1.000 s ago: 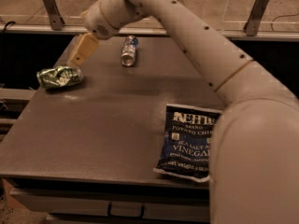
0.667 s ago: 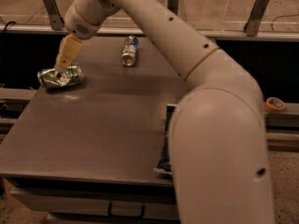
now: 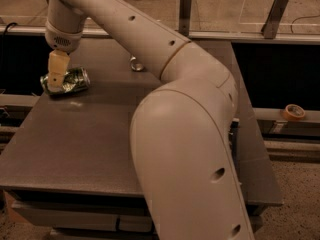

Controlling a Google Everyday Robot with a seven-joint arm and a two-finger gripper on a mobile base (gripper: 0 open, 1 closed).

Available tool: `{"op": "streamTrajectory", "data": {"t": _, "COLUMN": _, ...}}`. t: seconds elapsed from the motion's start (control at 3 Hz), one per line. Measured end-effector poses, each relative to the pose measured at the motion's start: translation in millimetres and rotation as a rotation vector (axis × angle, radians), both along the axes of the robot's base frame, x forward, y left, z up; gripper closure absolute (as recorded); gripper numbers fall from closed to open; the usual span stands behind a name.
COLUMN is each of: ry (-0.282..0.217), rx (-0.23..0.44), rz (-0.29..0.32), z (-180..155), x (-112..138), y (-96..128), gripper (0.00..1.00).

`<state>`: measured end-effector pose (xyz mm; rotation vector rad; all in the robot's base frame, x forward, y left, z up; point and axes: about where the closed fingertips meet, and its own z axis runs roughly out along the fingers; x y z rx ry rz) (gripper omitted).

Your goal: Place green can upright

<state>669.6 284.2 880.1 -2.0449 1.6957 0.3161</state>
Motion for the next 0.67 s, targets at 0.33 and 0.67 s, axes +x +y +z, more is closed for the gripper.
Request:
{"op": "streamTrajectory", "data": {"t": 0.33, "ry": -0.004, "rx": -0.098, "rz": -0.030, "z": -11.8, "x": -3.4, "y": -3.7, "gripper": 0.00}}
{"op": "streamTrajectory", "data": {"t": 0.67, "ry": -0.002, "rx": -0.162, "rz": -0.051, "z": -19.6, "x": -7.6, "y": -7.2, "gripper": 0.18}}
